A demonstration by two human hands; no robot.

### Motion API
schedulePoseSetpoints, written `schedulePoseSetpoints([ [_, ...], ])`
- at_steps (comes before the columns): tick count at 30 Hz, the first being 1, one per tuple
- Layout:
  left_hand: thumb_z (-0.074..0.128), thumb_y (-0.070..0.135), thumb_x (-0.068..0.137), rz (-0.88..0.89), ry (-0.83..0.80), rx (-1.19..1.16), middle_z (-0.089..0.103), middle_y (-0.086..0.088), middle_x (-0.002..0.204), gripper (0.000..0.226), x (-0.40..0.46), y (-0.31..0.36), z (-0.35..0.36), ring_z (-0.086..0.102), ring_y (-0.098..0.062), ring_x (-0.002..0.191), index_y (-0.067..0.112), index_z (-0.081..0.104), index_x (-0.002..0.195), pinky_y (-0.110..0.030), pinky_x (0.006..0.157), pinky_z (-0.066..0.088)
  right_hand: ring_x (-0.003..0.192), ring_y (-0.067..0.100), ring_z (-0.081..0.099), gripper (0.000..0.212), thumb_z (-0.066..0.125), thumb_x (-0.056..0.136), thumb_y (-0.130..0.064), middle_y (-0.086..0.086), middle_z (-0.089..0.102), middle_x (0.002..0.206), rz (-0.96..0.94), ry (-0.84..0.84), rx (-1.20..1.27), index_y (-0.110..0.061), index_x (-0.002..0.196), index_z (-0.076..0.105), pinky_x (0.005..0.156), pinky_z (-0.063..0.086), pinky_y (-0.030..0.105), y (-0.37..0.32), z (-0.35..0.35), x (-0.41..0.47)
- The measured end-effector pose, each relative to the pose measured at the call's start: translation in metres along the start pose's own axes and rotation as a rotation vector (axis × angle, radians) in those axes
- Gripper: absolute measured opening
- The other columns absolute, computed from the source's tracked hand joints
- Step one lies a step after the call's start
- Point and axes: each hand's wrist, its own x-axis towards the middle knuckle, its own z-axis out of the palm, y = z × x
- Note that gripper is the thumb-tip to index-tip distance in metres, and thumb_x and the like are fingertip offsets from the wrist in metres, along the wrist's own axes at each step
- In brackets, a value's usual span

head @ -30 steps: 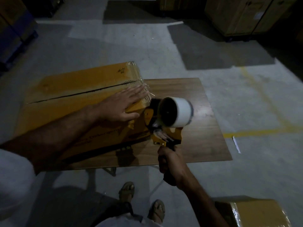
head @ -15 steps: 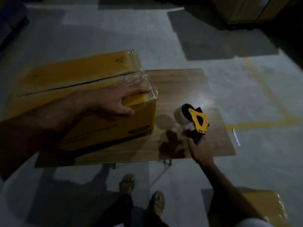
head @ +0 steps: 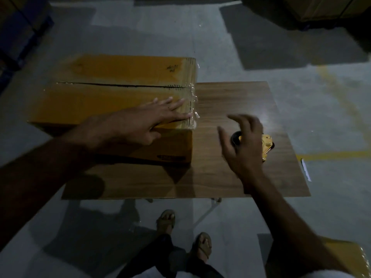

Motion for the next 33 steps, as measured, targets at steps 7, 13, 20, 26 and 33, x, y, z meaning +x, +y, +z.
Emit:
schedulePoseSetpoints([
  [7,0.065,0.048,0.098,-0.022,0.662,-0.024,0.043,0.001,0.161,0.050,0.004,0.015,0.061,0.038,-0.022,0.151,0.022,0.062,0.140,-0.058,0.116,0.040,0.133,0.038,0.053,0.047,0.071,0.097,-0.043,0.023,0.056,0.144,-0.613,-0.259,-0.018,-0.011,0.131,0.069,0.106,0.046,0.049,-0.021,0.041,0.046],
  [13,0.084,0.045,0.082,-0.013,0.698,0.103,0.050,-0.004,0.156,0.068,0.009,0.009,0.069,0.046,-0.027,0.145,0.017,0.059,0.138,-0.052,0.107,0.047,0.150,0.032,0.038,0.066,0.074,0.094,-0.051,0.017,0.048,0.156,-0.666,-0.195,0.016,-0.018,0.145,0.050,0.124,0.027,0.052,0.004,0.065,0.036],
  [20,0.083,0.064,0.071,-0.054,0.581,0.018,0.045,0.002,0.157,0.087,0.006,0.013,0.057,0.041,-0.021,0.145,0.022,0.050,0.140,-0.047,0.110,0.041,0.155,0.033,0.030,0.063,0.077,0.091,-0.051,0.010,0.047,0.159,-0.631,-0.377,0.065,-0.016,0.138,0.055,0.125,0.012,0.065,-0.006,0.048,0.045],
  [26,0.079,0.059,0.079,-0.089,0.660,0.053,0.057,0.000,0.142,0.068,0.016,0.016,0.054,0.051,-0.021,0.130,0.019,0.059,0.131,-0.041,0.102,0.046,0.151,0.030,0.038,0.049,0.073,0.095,-0.048,0.009,0.055,0.151,-0.650,-0.433,0.035,-0.013,0.129,0.065,0.126,0.011,0.065,-0.004,0.039,0.065],
  [33,0.090,0.049,0.070,-0.048,0.521,0.160,0.053,-0.005,0.143,0.084,0.006,0.011,0.042,0.047,-0.027,0.132,0.017,0.052,0.139,-0.048,0.112,0.035,0.152,0.026,0.037,0.075,0.079,0.084,-0.055,0.009,0.050,0.155,-0.522,-0.361,0.018,-0.015,0.140,0.050,0.125,-0.001,0.066,-0.021,0.052,0.026],
])
